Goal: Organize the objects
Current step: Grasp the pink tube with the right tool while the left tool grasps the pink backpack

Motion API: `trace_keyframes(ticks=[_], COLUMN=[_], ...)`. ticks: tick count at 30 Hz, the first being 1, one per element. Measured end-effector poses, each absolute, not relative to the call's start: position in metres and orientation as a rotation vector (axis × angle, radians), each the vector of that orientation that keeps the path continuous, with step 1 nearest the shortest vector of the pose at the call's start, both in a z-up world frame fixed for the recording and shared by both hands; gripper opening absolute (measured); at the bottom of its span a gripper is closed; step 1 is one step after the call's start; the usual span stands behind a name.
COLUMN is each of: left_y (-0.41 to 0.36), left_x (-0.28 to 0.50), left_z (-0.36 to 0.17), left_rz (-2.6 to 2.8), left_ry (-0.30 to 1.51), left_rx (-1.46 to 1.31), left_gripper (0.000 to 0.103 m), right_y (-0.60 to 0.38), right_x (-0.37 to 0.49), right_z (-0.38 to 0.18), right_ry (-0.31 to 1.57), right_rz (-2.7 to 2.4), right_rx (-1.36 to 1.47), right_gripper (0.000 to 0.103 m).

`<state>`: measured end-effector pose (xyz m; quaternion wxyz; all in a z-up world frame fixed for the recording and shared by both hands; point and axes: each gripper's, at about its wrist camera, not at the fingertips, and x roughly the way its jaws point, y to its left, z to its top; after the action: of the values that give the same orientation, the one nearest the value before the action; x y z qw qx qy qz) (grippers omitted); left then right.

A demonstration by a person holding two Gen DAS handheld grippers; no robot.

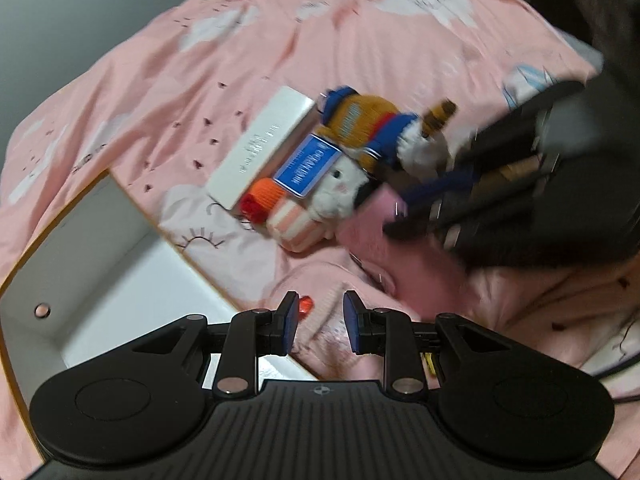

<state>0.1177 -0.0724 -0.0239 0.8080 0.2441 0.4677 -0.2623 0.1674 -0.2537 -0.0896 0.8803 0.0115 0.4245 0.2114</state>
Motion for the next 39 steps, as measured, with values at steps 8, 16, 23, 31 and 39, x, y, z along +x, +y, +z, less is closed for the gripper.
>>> trace_keyframes(ticks=[8, 16, 23, 31, 39], left_y=[-0.095, -0.105, -0.106, -0.117, -0.108], left_x=[0.132, 0.147, 0.162, 0.17, 0.173], left_z=[-0.04, -0.038, -0.063, -0.094, -0.103], left_rz=[-0.598, -0.568, -0.602, -0.647, -0.617], left_ry=[1.071, 1.073, 1.173, 1.263, 1.248], left_rx=[0.626, 0.594, 0.634, 0.772, 0.741], left_gripper=[0.031, 0.032, 0.039, 0.044, 0.015], right_y=[-0.301, -0.299, -0.297, -0.294, -0.294], right_x=[0.163, 0.196, 0.206, 0.208, 0.207], right_z=[-0.055, -0.067, -0.093, -0.105, -0.109], right_ry=[0.757, 0.761, 0.803, 0.819, 0.827], right_rz=[0.37, 0.339, 0.319, 0.355, 0.364], right_rx=[0.202, 0.178, 0.18, 0.175, 0.177], right_gripper=[0.018, 0.015, 0.033, 0.033, 0.021])
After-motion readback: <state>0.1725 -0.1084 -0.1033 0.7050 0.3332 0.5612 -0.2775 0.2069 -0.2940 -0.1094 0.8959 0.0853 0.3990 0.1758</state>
